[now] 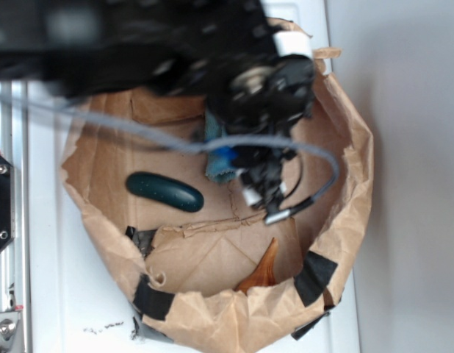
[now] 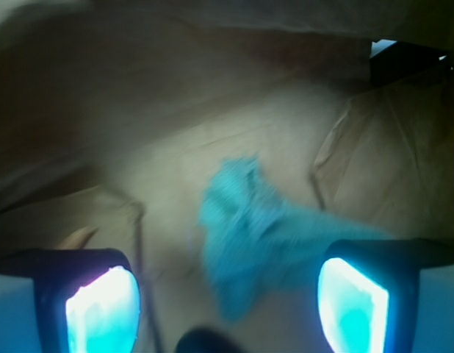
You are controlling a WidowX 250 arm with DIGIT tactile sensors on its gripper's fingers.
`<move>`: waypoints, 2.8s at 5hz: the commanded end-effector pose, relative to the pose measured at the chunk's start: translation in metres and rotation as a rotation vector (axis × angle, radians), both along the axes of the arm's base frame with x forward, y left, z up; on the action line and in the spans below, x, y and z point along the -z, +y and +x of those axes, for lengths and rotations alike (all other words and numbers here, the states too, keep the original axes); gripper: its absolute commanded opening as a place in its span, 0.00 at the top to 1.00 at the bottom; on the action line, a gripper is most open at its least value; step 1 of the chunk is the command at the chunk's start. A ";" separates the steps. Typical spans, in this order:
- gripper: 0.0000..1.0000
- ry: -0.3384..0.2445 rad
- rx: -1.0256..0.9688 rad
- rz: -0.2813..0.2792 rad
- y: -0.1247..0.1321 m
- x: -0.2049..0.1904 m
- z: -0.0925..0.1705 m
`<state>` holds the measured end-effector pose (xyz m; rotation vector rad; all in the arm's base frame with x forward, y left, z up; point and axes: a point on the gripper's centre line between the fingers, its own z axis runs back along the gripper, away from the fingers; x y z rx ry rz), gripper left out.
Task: Grab the blue cloth.
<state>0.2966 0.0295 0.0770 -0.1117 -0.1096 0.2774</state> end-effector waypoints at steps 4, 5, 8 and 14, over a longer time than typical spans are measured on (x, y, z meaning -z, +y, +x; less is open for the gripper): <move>0.00 -0.125 0.103 0.073 -0.001 0.046 0.000; 0.00 -0.050 0.156 0.040 0.002 0.043 -0.003; 1.00 -0.028 0.078 0.014 0.006 0.036 0.005; 1.00 -0.242 0.064 -0.112 0.016 -0.108 -0.024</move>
